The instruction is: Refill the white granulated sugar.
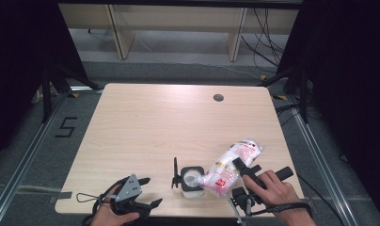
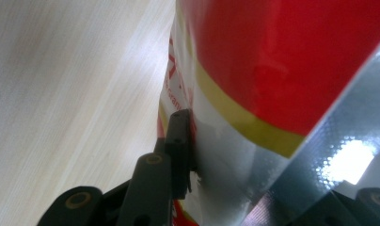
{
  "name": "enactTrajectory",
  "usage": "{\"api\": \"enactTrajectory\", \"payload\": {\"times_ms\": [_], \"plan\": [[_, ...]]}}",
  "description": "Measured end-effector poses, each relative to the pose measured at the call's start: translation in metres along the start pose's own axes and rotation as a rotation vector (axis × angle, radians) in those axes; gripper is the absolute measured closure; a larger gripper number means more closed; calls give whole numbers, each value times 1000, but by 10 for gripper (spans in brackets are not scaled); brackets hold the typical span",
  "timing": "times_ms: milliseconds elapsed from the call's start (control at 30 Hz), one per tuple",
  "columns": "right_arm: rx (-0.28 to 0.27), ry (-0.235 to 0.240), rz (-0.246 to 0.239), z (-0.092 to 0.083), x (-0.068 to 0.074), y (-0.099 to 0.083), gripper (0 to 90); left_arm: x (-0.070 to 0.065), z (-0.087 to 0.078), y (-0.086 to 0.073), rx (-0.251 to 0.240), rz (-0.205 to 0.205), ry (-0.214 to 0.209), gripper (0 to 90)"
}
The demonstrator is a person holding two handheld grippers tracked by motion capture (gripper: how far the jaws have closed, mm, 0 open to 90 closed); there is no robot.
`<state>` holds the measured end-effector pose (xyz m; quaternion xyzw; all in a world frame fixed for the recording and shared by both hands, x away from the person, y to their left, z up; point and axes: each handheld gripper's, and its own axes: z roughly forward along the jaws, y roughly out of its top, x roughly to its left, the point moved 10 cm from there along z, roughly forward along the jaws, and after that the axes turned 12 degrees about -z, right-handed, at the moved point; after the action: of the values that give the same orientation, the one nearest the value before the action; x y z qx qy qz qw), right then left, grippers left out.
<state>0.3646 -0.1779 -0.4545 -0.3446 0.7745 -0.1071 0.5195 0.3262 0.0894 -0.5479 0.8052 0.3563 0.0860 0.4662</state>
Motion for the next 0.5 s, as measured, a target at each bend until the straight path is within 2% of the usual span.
{"api": "enactTrajectory", "payload": {"times_ms": [67,167,333,433,500], "plan": [[-4,2,0,0,0,0,709,1,0,0,5,9,4,198],[3,8,23,0,2,-1,710,0,0,0,-1,-2,0,198],[-4,8,8,2,0,-2,712,1,1,1,-13,9,9,198],[-7,7,35,2,3,-3,713,0,0,1,-10,10,6,198],[-5,4,36,2,2,-3,714,1,1,1,-11,16,7,198]]}}
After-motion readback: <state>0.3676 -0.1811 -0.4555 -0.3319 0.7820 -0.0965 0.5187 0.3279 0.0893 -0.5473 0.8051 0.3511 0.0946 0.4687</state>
